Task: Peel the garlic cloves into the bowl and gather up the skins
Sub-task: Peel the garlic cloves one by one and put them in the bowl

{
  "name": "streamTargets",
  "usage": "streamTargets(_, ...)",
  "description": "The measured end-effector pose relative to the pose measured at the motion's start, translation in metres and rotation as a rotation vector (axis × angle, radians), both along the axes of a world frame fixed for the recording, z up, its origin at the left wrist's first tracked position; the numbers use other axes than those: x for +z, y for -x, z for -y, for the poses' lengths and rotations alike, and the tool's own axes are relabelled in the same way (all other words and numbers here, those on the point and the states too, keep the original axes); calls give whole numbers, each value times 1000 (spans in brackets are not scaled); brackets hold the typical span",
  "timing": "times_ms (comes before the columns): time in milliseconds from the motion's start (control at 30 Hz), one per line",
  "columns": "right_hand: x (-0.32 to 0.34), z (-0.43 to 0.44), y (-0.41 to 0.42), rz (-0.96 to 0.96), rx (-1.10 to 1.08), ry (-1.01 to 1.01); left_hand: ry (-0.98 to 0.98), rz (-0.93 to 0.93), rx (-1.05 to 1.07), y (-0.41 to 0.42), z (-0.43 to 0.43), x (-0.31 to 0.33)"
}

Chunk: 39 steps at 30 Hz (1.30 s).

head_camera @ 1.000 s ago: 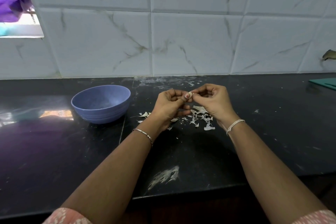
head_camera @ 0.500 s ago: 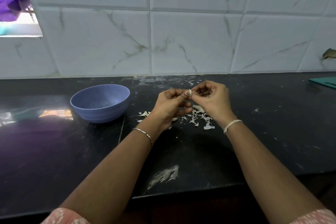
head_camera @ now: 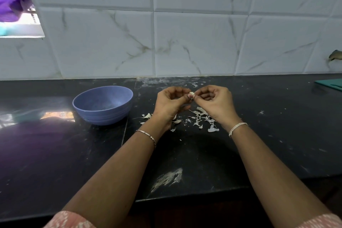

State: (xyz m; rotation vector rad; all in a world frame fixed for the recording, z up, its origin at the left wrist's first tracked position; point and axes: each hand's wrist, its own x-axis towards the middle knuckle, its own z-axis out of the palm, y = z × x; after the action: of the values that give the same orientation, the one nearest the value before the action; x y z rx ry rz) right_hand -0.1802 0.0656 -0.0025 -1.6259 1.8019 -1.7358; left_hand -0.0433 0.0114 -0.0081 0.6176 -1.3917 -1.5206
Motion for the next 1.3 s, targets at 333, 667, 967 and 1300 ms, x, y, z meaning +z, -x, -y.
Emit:
streamTargets(333, 0, -4, 0, 58, 8, -29, 56, 42, -20, 1, 2, -1)
streamTargets(667, -2, 1, -1, 181, -2, -58, 118, 85, 34, 3, 1, -3)
streamTargets(967, -1, 0, -5, 243, 68, -80, 95, 113, 67, 6, 8, -8)
streamTargets(1300, -1, 1, -4, 218, 41, -36, 89, 110, 77, 7, 8, -9)
